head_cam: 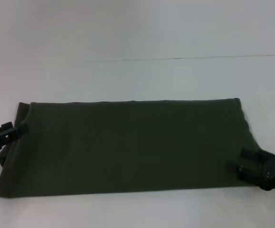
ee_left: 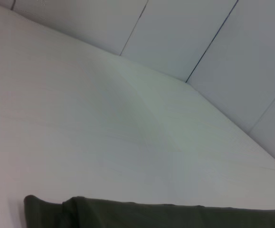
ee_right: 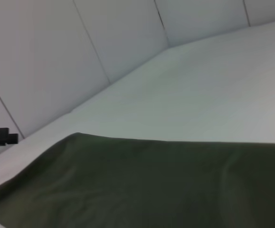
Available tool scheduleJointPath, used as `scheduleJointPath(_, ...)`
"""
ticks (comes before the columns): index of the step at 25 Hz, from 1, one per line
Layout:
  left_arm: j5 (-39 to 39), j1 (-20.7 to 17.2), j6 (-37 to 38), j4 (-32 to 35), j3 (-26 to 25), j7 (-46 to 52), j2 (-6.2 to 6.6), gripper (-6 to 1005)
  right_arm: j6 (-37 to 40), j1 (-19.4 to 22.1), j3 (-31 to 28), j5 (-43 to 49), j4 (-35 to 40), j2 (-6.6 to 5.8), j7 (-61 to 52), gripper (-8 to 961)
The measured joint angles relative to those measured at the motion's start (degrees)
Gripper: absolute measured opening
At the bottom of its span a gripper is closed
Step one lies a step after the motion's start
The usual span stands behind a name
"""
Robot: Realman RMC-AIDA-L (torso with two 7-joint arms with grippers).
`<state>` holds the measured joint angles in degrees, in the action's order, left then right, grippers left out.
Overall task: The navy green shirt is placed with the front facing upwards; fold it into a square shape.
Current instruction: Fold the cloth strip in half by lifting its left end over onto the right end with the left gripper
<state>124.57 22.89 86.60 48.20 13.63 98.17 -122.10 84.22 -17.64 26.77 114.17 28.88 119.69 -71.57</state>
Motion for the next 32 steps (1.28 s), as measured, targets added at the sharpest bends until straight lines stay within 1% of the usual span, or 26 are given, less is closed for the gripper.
scheduleJointPath(8, -0.05, 0.37, -0.2, -0.7, 0.0, -0.04, 0.06, 618, -2.47, 1.1, -0.42, 0.1, -0.94, -0.13, -0.2, 798)
scheduleJointPath(11, -0.07, 0.53, -0.19, -0.72, -0.01, -0.07, 0.08, 618, -3.96, 1.35, -0.39, 0.13, -2.0, -0.36, -0.21, 797)
scheduleJointPath(14, -0.17, 0.62, -0.21, -0.74, -0.01, -0.35, 0.09, 618, -4.02, 1.43, -0.54, 0.09, -2.17, -0.4, -0.12, 797)
scheduleJointPath(16, -0.4, 0.65, -0.23, -0.74, -0.01, -0.62, 0.13, 618, -3.12, 1.49, -1.11, -0.09, -2.05, -0.41, 0.15, 797)
scheduleJointPath(18, -0.59, 0.74, -0.31, -0.74, -0.02, -0.67, 0.24, 618, -0.29, 1.48, -2.77, -0.2, -1.72, -0.45, 1.02, 797)
scheduleJointPath(20, -0.56, 0.86, -0.66, -0.46, -0.1, -0.21, 0.46, 619, 3.85, 1.27, -5.89, -0.22, -1.61, -0.61, 2.54, 796)
scheduleJointPath(24, 0.71, 1.05, -2.88, 1.82, -0.04, 5.86, 1.26, 619, 9.72, 0.12, -10.54, -0.26, -1.56, -1.06, 3.99, 796)
scheduleJointPath(27, 4.14, 1.63, -3.49, 4.52, -0.02, 12.73, 2.26, 619, 10.99, -1.08, -10.88, -0.27, -1.49, -1.27, 3.99, 795)
scheduleJointPath(28, 6.46, 2.21, -3.38, 5.57, -0.02, 15.75, 2.8, 619, 11.11, -1.45, -10.84, -0.27, -1.48, -1.29, 4.0, 795)
scheduleJointPath(30, 10.51, 3.44, -2.98, 6.59, 0.31, 20.25, 3.51, 619, 11.13, -2.11, -10.73, -0.27, -1.47, -1.29, 4.03, 795)
scheduleJointPath(31, 12.37, 4.09, -2.78, 6.87, 0.67, 22.17, 3.77, 619, 11.12, -2.39, -10.68, -0.27, -1.46, -1.29, 4.04, 795)
scheduleJointPath(32, 12.37, 4.09, -2.78, 6.87, 0.67, 22.17, 3.77, 619, 11.1, -2.59, -10.63, -0.27, -1.46, -1.24, 4.05, 795)
